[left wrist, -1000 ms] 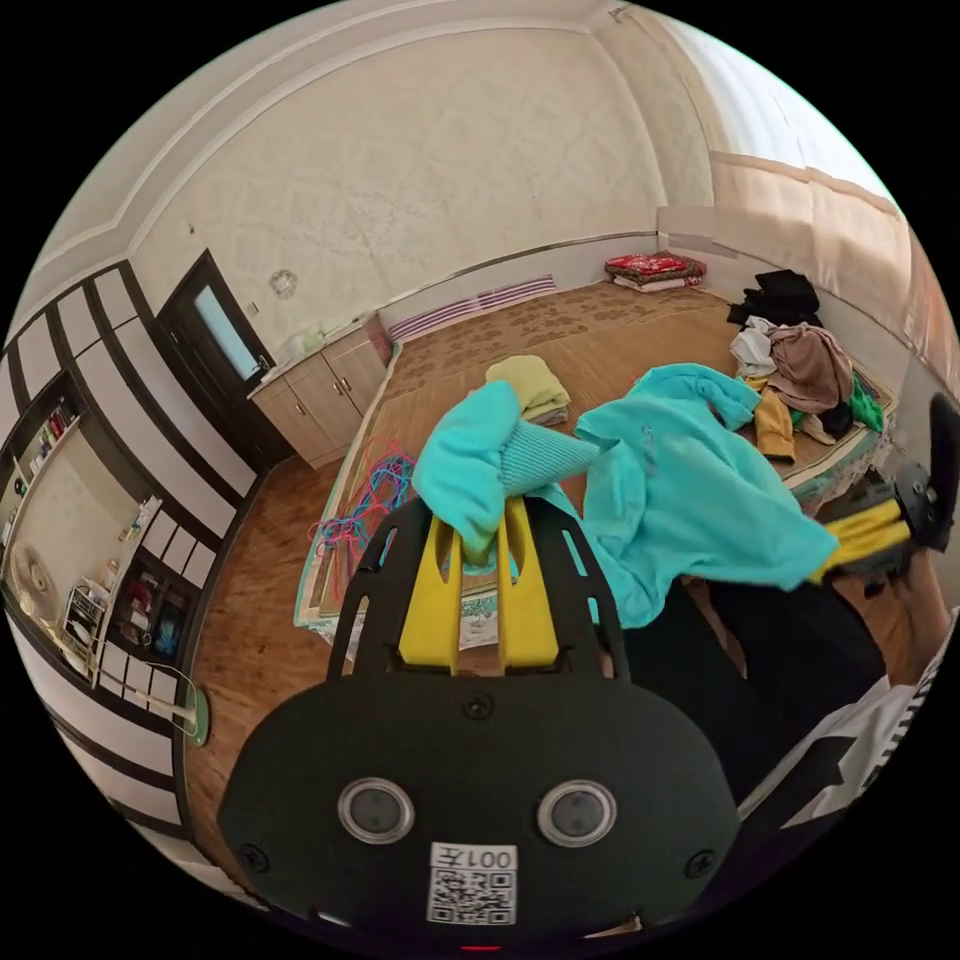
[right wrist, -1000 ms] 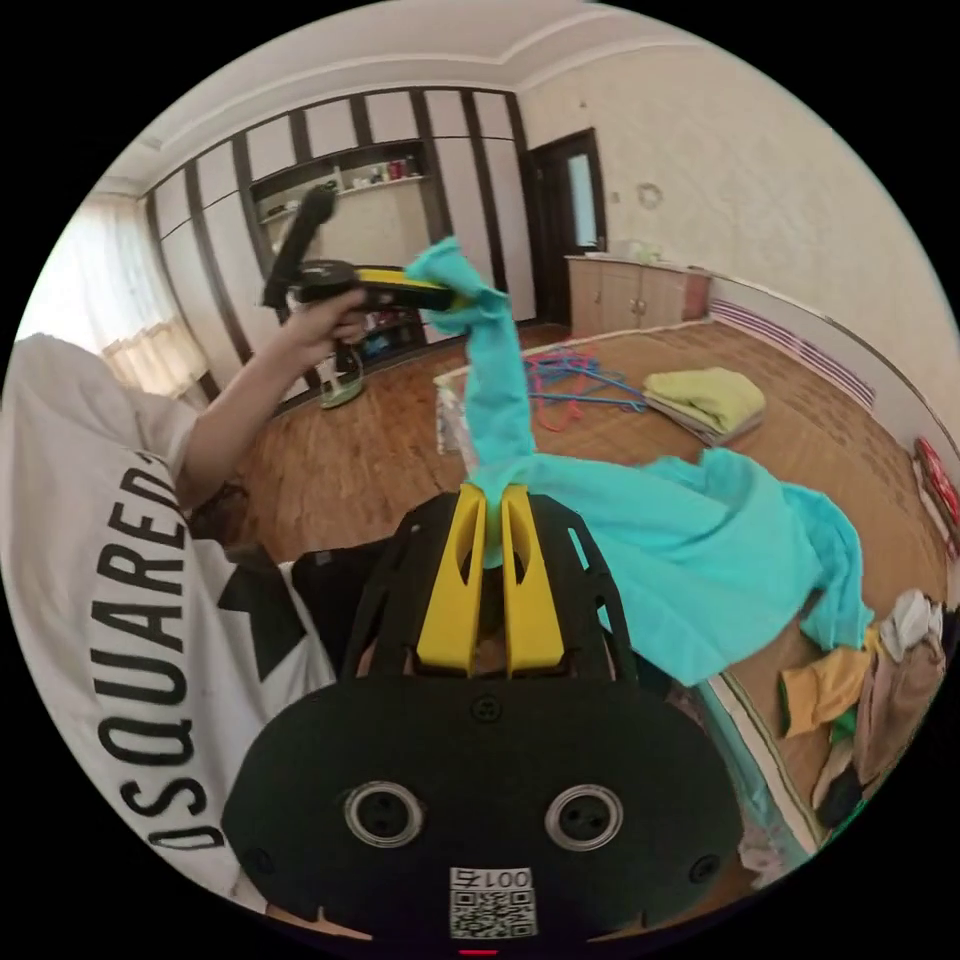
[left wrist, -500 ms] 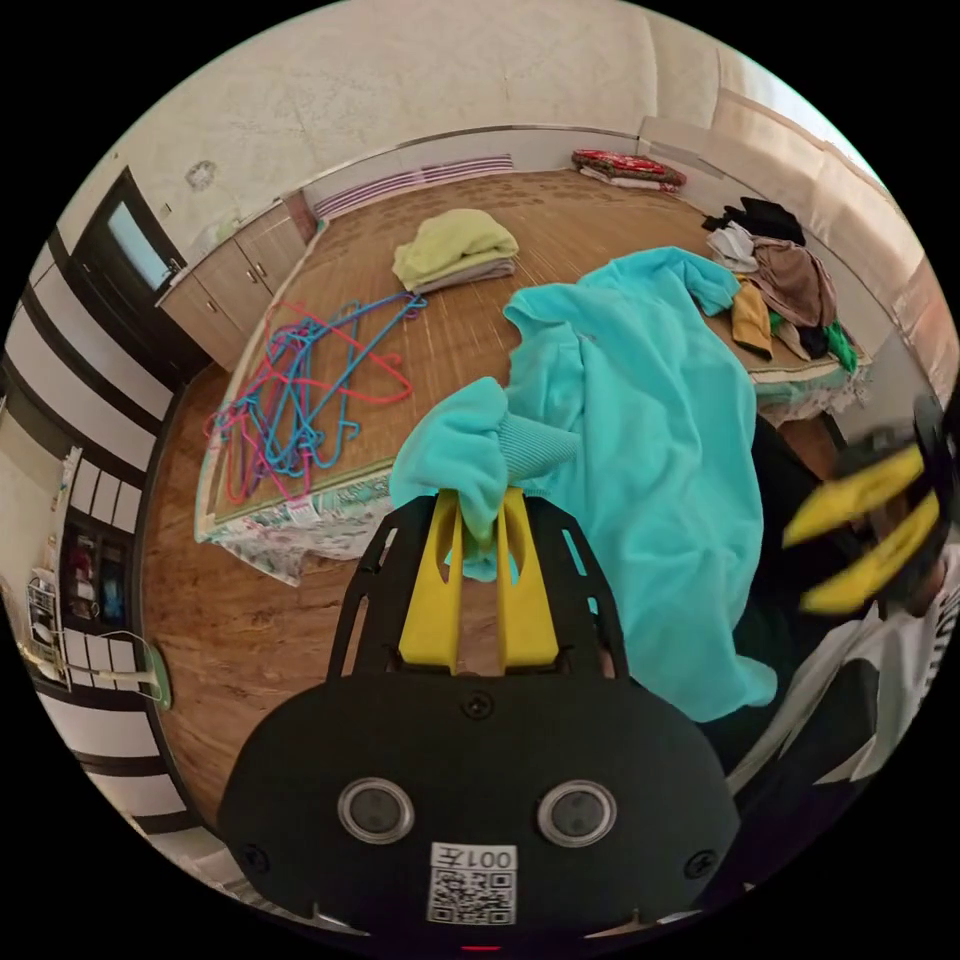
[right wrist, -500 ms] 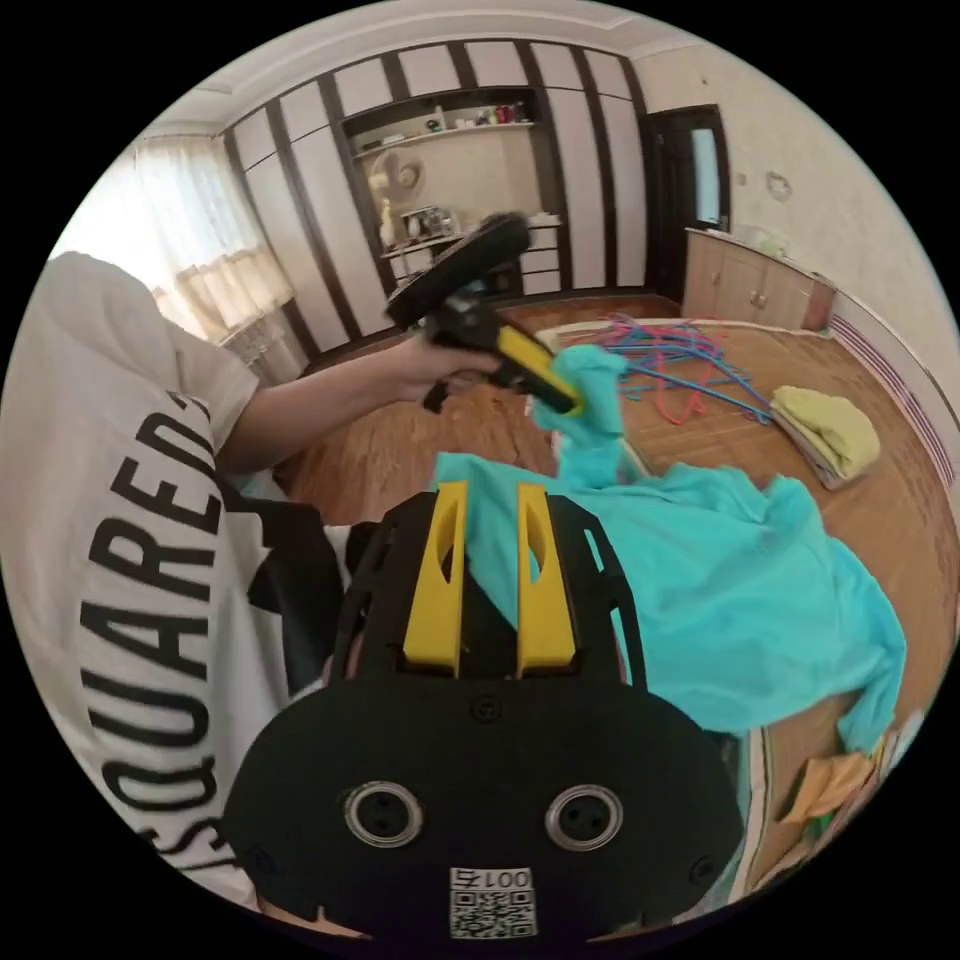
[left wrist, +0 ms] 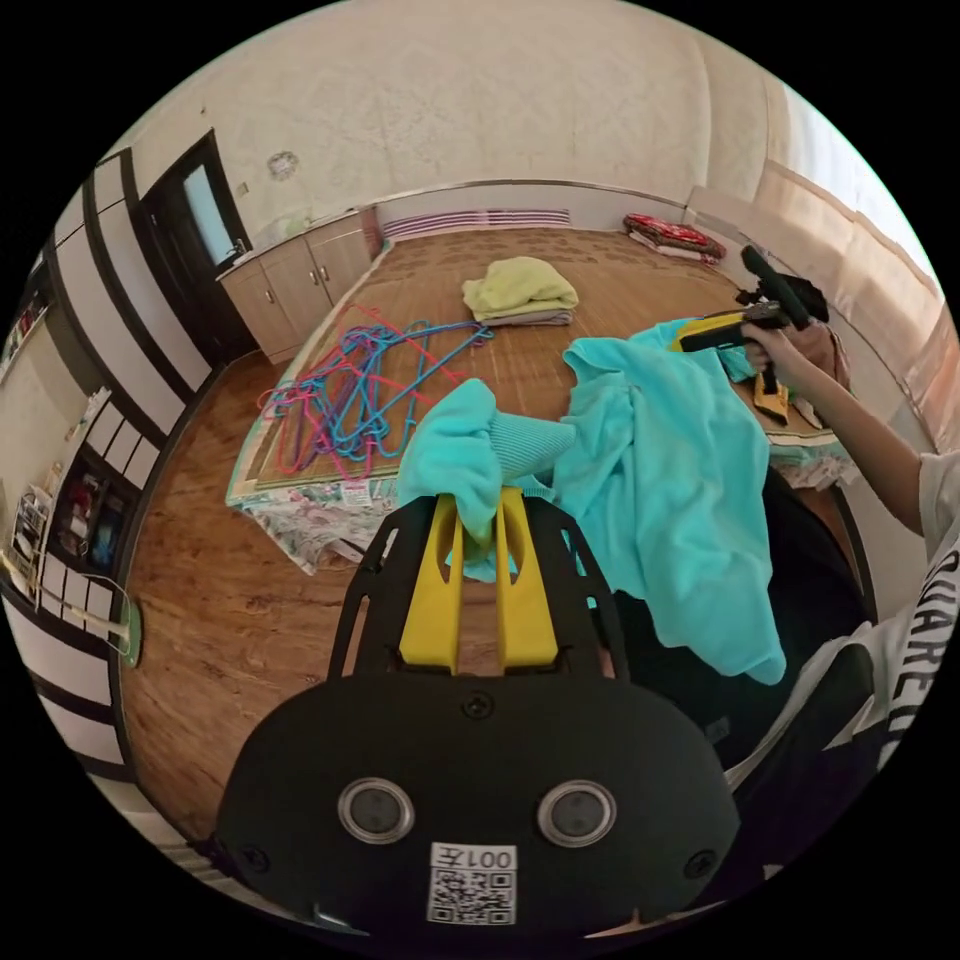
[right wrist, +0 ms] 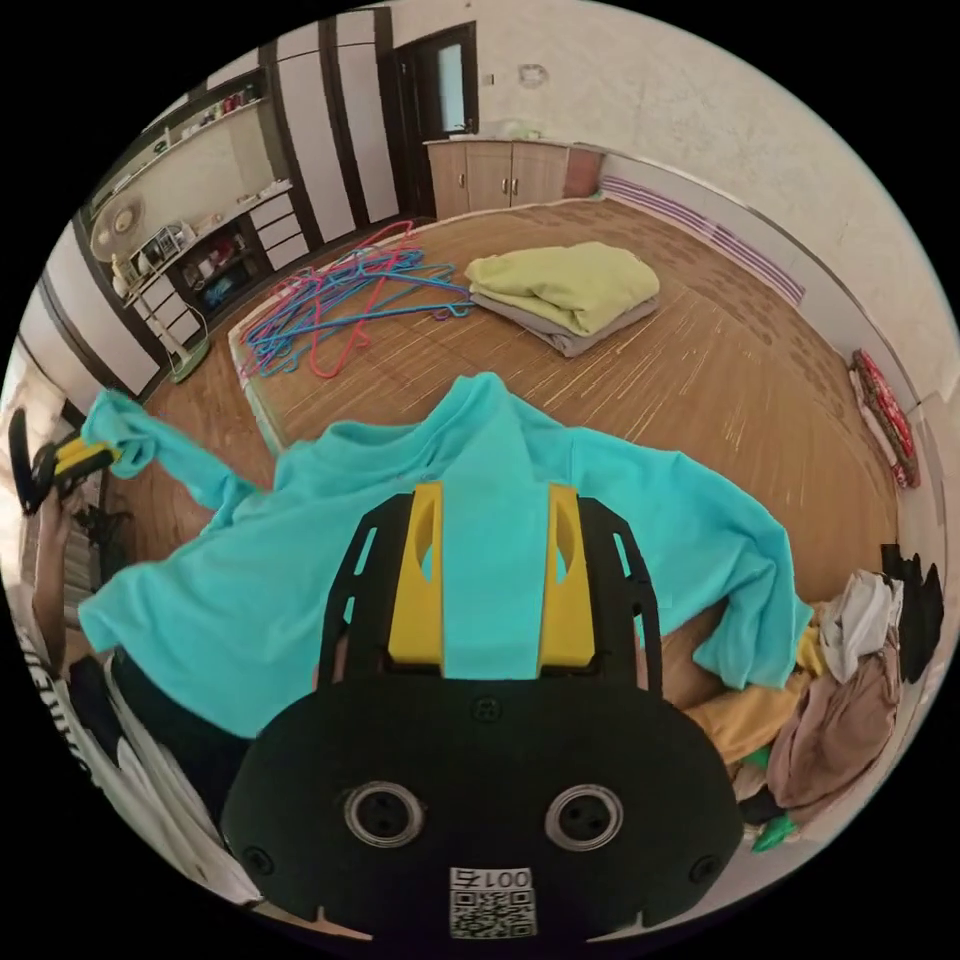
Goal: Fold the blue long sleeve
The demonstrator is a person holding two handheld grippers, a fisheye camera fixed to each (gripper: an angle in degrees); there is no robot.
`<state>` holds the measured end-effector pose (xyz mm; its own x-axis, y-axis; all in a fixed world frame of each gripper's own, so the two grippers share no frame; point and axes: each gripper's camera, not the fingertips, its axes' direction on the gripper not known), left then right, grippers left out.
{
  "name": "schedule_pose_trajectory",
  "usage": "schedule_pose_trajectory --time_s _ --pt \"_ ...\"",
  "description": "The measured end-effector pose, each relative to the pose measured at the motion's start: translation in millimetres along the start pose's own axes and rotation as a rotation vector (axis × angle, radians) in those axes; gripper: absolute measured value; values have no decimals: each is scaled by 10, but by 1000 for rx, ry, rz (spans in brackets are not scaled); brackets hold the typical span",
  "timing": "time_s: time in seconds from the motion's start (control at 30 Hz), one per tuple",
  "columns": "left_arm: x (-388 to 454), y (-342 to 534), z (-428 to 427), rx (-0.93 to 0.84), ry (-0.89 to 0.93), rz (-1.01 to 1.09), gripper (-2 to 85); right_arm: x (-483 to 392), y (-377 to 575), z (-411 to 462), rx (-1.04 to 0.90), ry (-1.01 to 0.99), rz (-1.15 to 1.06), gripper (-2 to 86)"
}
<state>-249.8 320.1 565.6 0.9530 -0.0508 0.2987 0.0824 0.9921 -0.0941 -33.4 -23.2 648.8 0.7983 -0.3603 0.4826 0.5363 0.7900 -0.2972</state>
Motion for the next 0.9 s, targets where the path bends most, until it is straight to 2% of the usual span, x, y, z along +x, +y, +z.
schedule_pose_trajectory --time_s 0.17,0.3,0.47,0.57,0.67,0.77,0.9 --pt "-256 158 -34 -1 -4 -48 47 26 -735 528 -70 9 -53 142" --pt "-479 281 38 -33 12 -104 46 -113 -1087 1054 -288 59 -233 150" --pt "-610 464 165 -56 35 -188 46 -157 -1081 1047 -310 -107 -341 103" --pt "-554 534 272 -70 61 -211 46 -131 -980 983 -294 -177 -280 54" --pt "-395 552 225 -58 32 -174 45 -83 -755 728 -184 -172 -179 34" --pt "-270 608 11 -4 -42 -149 45 -38 -366 160 20 -191 -62 27" --pt "-249 697 -430 93 -168 -167 44 -164 346 -965 286 -102 -36 24"
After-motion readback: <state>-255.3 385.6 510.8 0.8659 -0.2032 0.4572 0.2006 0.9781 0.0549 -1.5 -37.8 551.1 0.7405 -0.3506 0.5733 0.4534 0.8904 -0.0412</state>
